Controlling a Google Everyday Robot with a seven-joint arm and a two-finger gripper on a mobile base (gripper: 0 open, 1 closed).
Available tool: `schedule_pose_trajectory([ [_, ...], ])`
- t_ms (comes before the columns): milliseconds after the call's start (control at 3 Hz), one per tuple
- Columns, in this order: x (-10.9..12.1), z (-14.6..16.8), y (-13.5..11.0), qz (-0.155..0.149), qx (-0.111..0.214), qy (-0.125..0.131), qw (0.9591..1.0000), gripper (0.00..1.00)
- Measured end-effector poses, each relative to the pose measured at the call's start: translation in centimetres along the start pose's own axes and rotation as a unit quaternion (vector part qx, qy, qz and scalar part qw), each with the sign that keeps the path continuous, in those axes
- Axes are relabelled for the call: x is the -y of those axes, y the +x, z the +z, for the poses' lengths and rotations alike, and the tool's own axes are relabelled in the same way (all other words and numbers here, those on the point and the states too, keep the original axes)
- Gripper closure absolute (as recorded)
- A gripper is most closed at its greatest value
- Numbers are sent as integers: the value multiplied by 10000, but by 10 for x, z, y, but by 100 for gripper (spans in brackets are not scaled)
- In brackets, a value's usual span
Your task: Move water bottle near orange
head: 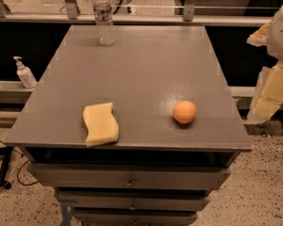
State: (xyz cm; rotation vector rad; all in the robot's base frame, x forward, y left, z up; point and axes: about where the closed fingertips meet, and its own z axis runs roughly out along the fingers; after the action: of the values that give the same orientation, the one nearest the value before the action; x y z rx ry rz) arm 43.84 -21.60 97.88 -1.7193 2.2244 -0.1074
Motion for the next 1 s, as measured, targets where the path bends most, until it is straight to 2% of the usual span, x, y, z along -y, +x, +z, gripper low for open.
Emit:
schedule_pose_trajectory([
  [333,0,0,0,0,0,0,10000,0],
  [667,8,4,-5,16,175,114,9998,0],
  [1000,34,18,-16,112,660,311,9973,0],
])
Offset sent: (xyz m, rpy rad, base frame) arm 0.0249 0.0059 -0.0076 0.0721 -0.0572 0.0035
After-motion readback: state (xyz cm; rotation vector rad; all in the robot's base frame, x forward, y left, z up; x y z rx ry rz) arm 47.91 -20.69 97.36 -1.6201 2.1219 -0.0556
